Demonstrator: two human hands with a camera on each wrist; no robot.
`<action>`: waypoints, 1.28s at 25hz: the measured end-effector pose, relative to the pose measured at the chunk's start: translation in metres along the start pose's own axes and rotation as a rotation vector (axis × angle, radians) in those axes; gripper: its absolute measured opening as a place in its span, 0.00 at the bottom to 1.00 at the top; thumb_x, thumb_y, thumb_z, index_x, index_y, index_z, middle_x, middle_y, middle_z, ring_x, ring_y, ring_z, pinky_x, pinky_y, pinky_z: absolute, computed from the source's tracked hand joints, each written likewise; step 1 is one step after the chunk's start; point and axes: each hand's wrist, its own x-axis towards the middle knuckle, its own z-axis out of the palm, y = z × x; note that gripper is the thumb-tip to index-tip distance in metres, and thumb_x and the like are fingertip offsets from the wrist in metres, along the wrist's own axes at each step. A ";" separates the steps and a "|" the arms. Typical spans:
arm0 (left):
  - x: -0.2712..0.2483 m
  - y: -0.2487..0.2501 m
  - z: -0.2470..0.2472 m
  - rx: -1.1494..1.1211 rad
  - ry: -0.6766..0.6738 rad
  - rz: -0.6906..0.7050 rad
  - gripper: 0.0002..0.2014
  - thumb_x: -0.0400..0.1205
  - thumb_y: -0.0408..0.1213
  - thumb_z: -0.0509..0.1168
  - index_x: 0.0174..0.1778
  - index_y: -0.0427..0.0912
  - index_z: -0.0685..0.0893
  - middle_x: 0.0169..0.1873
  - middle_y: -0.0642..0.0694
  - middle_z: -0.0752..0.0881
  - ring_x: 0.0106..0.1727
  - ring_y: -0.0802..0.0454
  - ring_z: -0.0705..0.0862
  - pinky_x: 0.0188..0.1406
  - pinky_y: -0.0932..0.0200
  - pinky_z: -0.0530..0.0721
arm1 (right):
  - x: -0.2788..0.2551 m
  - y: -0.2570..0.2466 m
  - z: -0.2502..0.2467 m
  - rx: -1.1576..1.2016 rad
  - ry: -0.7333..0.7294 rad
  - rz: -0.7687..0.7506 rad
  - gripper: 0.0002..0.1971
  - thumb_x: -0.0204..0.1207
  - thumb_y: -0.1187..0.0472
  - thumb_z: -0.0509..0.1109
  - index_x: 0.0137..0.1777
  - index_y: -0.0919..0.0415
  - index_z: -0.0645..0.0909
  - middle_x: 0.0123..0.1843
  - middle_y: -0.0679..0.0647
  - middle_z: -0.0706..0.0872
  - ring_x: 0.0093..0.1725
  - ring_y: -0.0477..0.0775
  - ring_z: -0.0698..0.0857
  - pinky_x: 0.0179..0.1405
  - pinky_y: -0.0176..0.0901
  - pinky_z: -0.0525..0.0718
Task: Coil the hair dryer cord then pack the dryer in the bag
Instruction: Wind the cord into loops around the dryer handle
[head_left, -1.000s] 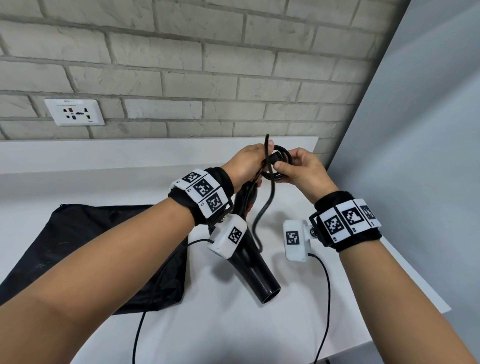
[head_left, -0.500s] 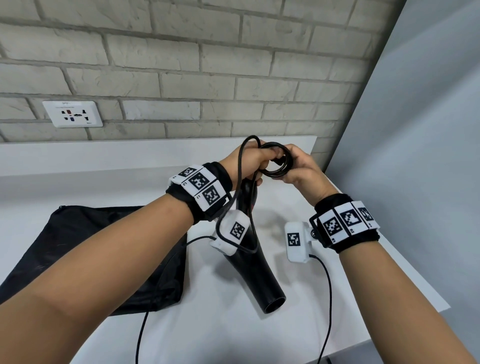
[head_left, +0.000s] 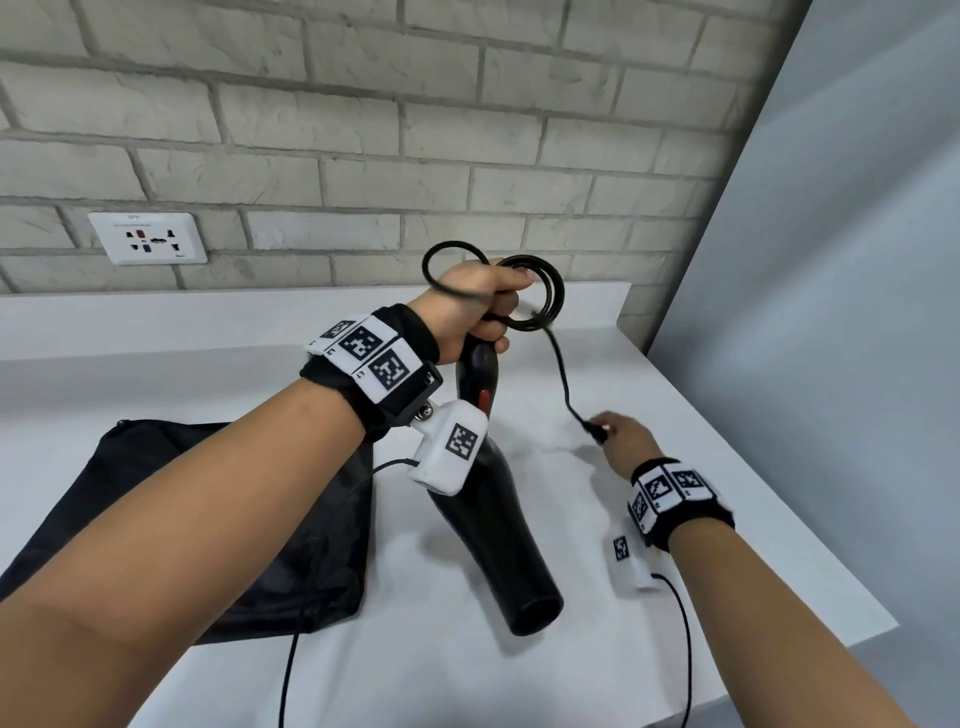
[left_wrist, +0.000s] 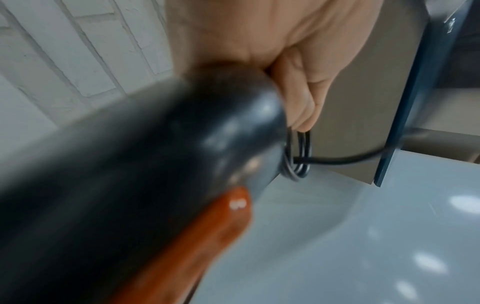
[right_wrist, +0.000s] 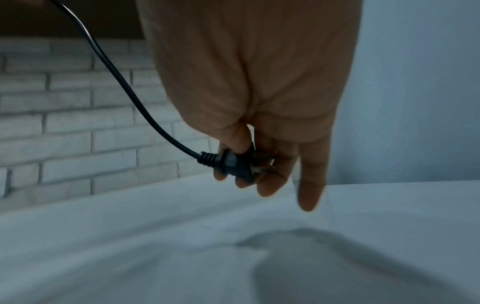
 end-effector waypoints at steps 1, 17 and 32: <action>0.000 0.000 -0.002 -0.014 0.014 0.005 0.16 0.84 0.34 0.55 0.29 0.49 0.65 0.13 0.57 0.60 0.11 0.60 0.54 0.20 0.65 0.65 | 0.000 0.009 0.006 -0.069 -0.074 0.055 0.14 0.78 0.71 0.58 0.57 0.62 0.82 0.59 0.65 0.85 0.54 0.64 0.82 0.43 0.37 0.71; 0.000 -0.005 0.007 -0.005 -0.001 -0.020 0.14 0.84 0.35 0.54 0.31 0.46 0.69 0.10 0.56 0.66 0.10 0.60 0.58 0.17 0.65 0.65 | -0.037 -0.118 -0.029 0.714 0.013 -0.546 0.19 0.77 0.78 0.54 0.54 0.52 0.69 0.47 0.46 0.80 0.43 0.41 0.79 0.39 0.28 0.76; -0.017 0.006 0.024 -0.059 -0.174 -0.064 0.12 0.78 0.48 0.61 0.33 0.47 0.69 0.13 0.57 0.59 0.11 0.60 0.53 0.19 0.64 0.66 | -0.006 -0.031 -0.023 0.304 0.021 -0.082 0.11 0.76 0.66 0.61 0.33 0.60 0.79 0.25 0.55 0.79 0.26 0.52 0.75 0.34 0.41 0.75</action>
